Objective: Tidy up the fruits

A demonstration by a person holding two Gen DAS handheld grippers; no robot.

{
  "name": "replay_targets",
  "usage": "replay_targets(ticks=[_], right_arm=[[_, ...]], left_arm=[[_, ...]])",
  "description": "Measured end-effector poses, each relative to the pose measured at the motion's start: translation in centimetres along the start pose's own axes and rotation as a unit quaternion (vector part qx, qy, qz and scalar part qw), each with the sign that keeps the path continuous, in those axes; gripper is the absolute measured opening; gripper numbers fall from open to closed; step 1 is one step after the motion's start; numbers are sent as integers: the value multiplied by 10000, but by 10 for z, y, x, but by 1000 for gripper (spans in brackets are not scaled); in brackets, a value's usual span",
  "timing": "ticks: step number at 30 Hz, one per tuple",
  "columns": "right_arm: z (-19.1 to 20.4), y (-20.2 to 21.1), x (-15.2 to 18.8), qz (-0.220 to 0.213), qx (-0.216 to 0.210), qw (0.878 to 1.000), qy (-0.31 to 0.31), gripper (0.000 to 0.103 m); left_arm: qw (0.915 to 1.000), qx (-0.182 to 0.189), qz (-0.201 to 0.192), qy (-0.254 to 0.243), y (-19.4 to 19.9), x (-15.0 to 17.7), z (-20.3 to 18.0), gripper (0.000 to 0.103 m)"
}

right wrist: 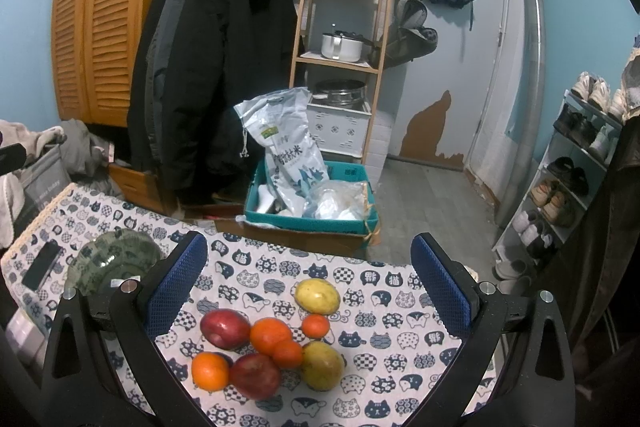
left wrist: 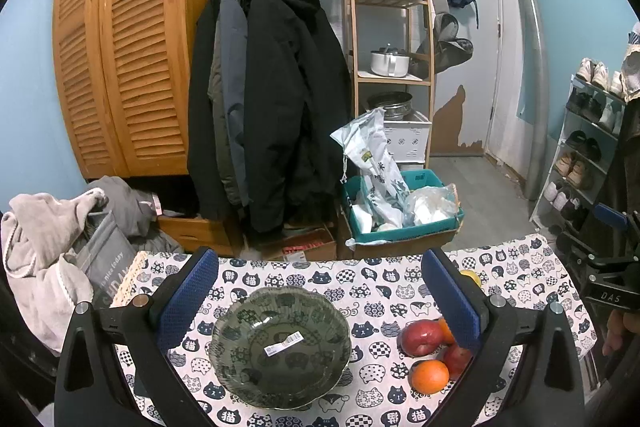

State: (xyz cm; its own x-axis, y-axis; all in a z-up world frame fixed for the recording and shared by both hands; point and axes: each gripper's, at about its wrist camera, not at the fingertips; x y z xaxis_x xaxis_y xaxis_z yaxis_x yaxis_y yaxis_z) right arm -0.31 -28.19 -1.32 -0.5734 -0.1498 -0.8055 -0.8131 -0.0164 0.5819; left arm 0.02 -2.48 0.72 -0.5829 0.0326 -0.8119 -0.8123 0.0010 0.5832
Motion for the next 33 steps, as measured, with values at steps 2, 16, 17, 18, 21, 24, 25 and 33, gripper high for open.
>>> replay_targets(ticks=[2, 16, 17, 18, 21, 24, 25, 33], right_arm=[[0, 0, 0, -3, 2, 10000, -2, 100], [2, 1, 0, 2, 2, 10000, -3, 100], [2, 1, 0, 2, -1, 10000, -3, 100], [1, 0, 0, 0, 6, 10000, 5, 100], [1, 0, 0, 2, 0, 10000, 4, 100], [0, -1, 0, -3, 2, 10000, 10, 100], [1, 0, 0, -4, 3, 10000, 12, 100], [5, 0, 0, -5, -5, 10000, 1, 100]], left_arm=[[10000, 5, -6, -3, 0, 1, 3, 102], [10000, 0, -3, -3, 0, 5, 4, 102], [10000, -4, -3, 0, 1, 5, 3, 102], [10000, -2, -5, -2, 0, 5, 5, 102], [10000, -14, -11, 1, 0, 5, 5, 102], [10000, -33, -1, 30, -1, 7, 8, 102], [10000, -40, 2, 28, -1, 8, 8, 102], [10000, -37, -13, 20, -1, 9, 12, 102]])
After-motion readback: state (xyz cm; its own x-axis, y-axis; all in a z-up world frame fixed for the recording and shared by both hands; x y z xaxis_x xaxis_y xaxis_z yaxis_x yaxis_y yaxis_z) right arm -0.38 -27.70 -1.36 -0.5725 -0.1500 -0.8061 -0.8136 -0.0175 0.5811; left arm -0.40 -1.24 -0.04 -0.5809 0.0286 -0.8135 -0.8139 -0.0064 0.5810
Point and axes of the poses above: each gripper's, at about its wrist camera, not at the fingertips, and y roughly against the way its jaws point, z to its left, x to its underside, and after that the axes turned 5 degrees about z, right-handed
